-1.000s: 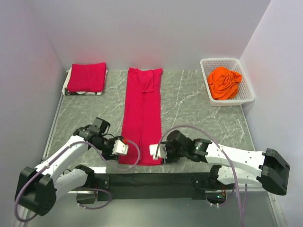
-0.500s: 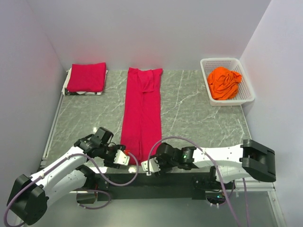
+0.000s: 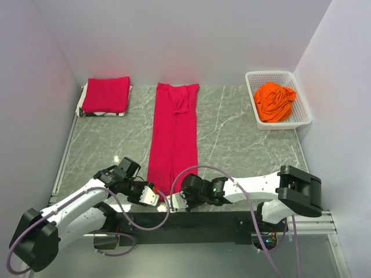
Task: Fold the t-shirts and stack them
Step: Fold the tshirt
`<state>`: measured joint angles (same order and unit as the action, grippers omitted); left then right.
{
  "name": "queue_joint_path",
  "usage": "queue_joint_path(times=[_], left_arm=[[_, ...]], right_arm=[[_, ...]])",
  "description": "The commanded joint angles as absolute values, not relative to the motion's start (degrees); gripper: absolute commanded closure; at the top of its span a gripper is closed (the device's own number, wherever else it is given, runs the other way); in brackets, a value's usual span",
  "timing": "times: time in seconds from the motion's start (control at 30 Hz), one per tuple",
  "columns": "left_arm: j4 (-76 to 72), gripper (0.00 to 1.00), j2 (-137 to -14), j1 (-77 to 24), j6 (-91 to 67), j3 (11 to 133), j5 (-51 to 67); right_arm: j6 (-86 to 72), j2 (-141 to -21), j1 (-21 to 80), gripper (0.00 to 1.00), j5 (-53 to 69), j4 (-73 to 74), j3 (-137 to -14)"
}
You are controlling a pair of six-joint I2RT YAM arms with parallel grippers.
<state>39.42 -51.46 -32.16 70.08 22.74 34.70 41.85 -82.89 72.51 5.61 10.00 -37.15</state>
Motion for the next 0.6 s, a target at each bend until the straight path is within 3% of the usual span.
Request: queue_joint_path(times=[0.0, 0.17, 0.43, 0.57], left_arm=[[36.3, 0.54, -53.69, -33.31, 72.68, 22.24, 34.28], [36.47, 0.58, -54.93, -33.75, 74.97, 22.59, 34.1], [38.76, 0.49, -60.29, -35.15, 74.1, 25.05, 31.38], [37.53, 0.59, -62.14, -35.42, 71.46, 25.84, 29.36]], right_arm=[[40.43, -84.55, 72.77, 0.99, 3.69, 12.92, -36.21], [39.9, -84.99, 72.77, 1.0, 3.25, 13.01, -36.74], [38.06, -83.76, 71.54, 1.0, 2.64, 14.85, -38.49], [37.7, -82.27, 71.02, 1.0, 2.37, 14.5, -37.97]])
